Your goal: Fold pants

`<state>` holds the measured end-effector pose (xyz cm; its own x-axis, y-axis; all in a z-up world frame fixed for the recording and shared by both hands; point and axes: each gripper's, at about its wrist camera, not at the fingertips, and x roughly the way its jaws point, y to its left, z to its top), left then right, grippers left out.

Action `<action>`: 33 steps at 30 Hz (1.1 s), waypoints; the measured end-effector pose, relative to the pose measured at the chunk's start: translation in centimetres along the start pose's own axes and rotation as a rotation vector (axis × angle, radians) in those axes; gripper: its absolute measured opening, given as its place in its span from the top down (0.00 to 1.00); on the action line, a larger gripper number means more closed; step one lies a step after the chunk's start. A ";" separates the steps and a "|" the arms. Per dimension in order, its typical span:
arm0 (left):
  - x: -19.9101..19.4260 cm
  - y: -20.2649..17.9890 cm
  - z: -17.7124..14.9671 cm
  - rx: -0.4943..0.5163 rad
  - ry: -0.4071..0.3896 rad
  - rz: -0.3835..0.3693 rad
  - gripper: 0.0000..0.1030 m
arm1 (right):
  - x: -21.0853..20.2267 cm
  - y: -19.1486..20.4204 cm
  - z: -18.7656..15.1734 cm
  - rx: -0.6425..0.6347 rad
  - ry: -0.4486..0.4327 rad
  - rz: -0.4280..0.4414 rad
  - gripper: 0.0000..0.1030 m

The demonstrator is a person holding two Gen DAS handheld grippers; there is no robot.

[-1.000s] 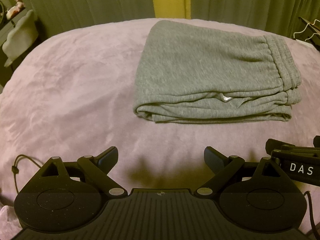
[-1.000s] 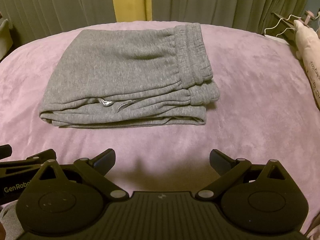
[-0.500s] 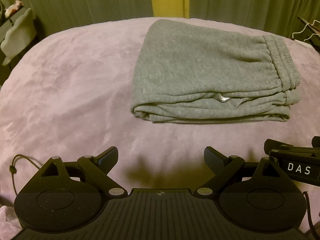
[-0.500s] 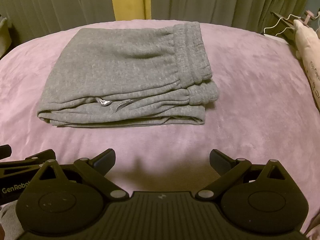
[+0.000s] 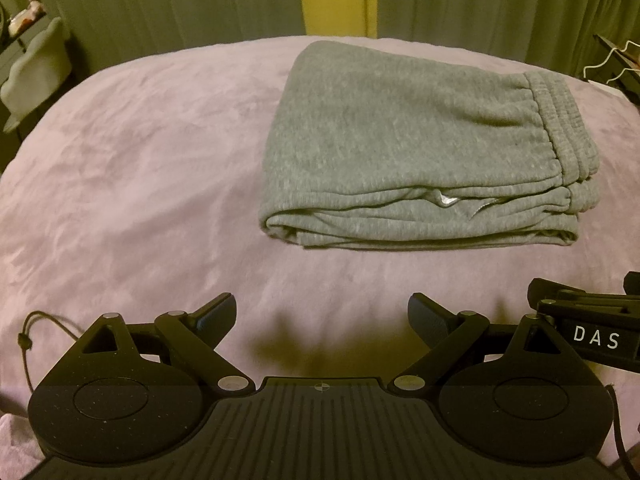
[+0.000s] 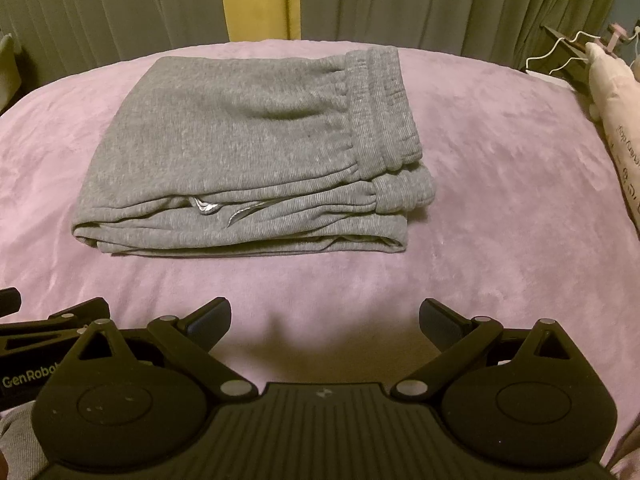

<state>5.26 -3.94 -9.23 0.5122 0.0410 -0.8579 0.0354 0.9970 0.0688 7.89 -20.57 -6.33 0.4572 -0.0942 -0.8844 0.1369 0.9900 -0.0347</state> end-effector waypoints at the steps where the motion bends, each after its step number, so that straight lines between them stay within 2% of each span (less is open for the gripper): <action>1: 0.0 0.0 0.0 0.000 0.000 -0.001 0.06 | 0.0 0.0 0.0 0.000 0.001 0.000 0.03; 33: 0.4 0.0 0.1 0.001 -0.001 -0.009 0.06 | 0.8 0.4 0.0 -0.009 0.012 -0.008 0.03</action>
<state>5.57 -3.89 -9.49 0.5124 0.0318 -0.8582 0.0406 0.9973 0.0613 8.34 -20.29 -7.04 0.4452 -0.1011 -0.8897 0.1328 0.9901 -0.0461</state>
